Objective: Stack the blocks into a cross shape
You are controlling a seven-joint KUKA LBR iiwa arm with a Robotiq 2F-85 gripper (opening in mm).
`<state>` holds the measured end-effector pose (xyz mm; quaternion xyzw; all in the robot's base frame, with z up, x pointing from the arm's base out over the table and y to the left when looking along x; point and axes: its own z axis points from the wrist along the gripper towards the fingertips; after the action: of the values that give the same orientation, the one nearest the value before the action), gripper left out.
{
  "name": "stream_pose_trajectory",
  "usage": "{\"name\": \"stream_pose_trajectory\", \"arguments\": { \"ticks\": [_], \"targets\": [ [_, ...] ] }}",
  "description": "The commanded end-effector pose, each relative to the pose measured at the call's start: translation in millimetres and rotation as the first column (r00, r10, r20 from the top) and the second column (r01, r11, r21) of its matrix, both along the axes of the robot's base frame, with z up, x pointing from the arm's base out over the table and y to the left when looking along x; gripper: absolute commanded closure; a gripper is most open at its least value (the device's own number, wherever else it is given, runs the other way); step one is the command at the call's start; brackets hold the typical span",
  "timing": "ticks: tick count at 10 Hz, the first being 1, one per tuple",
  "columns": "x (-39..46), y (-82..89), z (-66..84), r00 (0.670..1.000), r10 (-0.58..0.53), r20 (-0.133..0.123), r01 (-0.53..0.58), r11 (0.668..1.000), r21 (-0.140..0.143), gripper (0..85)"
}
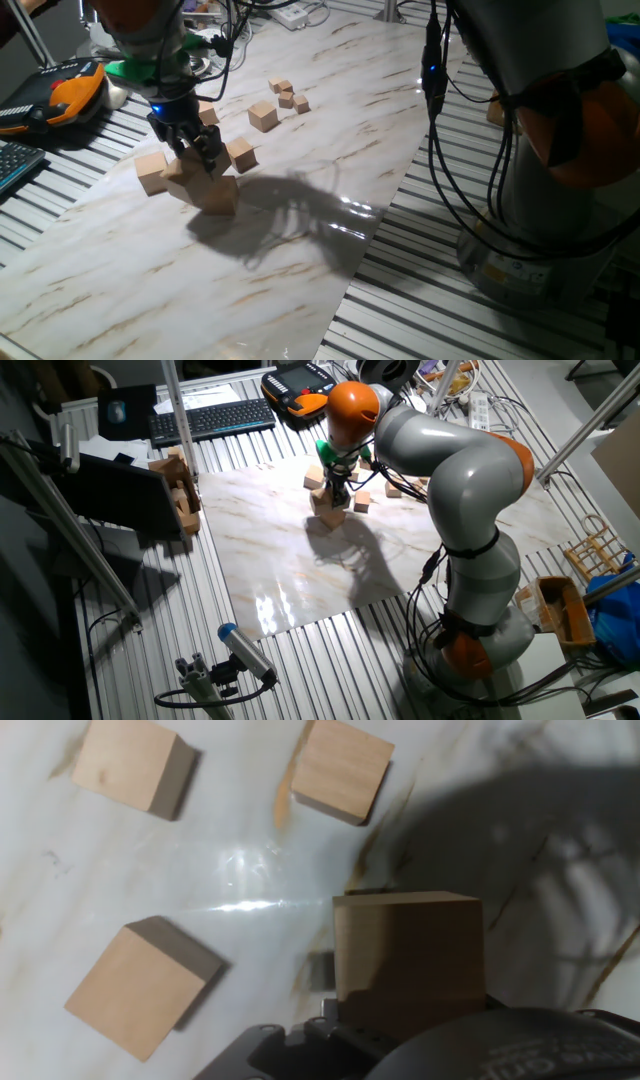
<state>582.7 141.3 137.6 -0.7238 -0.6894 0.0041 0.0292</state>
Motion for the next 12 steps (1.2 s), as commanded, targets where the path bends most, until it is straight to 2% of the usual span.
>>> {"name": "stream_pose_trajectory", "arguments": {
  "ticks": [1,3,8,9,10,12],
  "targets": [
    [-0.5,-1.1,-0.4,1.0,-0.007,0.0,0.007,1.0,-0.006,85.0],
    [1.4,-2.0,-5.1,1.0,-0.004,0.016,0.004,1.0,-0.031,85.0],
    [3.8,-1.6,-10.4,0.999,0.023,0.042,-0.021,0.999,-0.044,85.0],
    [3.7,-1.2,-12.7,0.999,0.027,0.043,-0.026,0.999,-0.038,85.0],
    [3.4,-1.2,-17.2,0.999,0.02,0.036,-0.02,1.0,-0.016,85.0],
    [2.4,-2.6,-24.1,1.0,0.011,0.018,-0.011,1.0,-0.004,85.0]
  ]
}}
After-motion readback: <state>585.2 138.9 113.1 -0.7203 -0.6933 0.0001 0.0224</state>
